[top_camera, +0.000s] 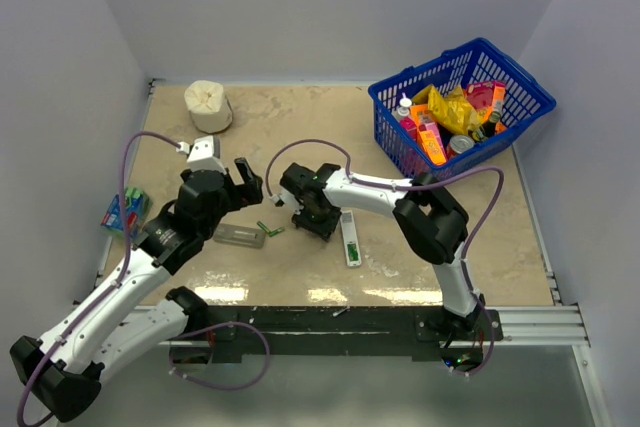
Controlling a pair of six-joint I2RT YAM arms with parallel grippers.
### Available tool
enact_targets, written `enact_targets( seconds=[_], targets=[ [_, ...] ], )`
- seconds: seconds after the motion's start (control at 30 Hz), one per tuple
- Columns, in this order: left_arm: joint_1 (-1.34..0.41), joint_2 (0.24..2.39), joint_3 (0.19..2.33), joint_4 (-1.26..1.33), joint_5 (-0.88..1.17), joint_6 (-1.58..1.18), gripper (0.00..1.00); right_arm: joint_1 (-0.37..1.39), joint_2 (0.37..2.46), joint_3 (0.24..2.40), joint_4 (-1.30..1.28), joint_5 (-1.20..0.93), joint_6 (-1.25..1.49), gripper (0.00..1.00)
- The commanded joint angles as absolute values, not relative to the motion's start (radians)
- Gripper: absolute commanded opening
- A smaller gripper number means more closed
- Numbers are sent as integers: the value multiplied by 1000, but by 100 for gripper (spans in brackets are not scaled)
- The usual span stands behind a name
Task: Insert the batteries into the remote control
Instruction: Pick up the battery cover at the center of the board.
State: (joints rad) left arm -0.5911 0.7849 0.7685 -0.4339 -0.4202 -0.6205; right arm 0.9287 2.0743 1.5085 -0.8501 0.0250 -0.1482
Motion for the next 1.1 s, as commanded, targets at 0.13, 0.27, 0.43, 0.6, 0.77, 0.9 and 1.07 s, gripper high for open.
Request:
enact_targets(
  seconds=[0.13, 0.27, 0.43, 0.6, 0.77, 0.9, 1.07],
  targets=[
    [-586, 775, 746, -391, -390, -667, 98, 919, 2115, 1430, -769, 3, -110, 25],
    [-587, 776, 710, -374, -367, -721, 98, 920, 2065, 1420, -765, -40, -106, 22],
    [-586, 756, 652, -345, -368, -787, 99, 920, 1991, 1398, -750, -63, -94, 21],
    [-572, 765, 601, -318, -330, -842, 99, 919, 1953, 1390, -742, -75, -86, 19],
    [-523, 781, 549, -249, -226, -888, 98, 919, 1918, 1379, -724, -91, -78, 15],
    [-459, 782, 496, -163, -111, -925, 97, 916, 1881, 1362, -707, -100, -63, 13],
    [-410, 807, 431, -57, 29, -957, 95, 907, 1829, 1342, -670, -121, -31, 12]
  ],
)
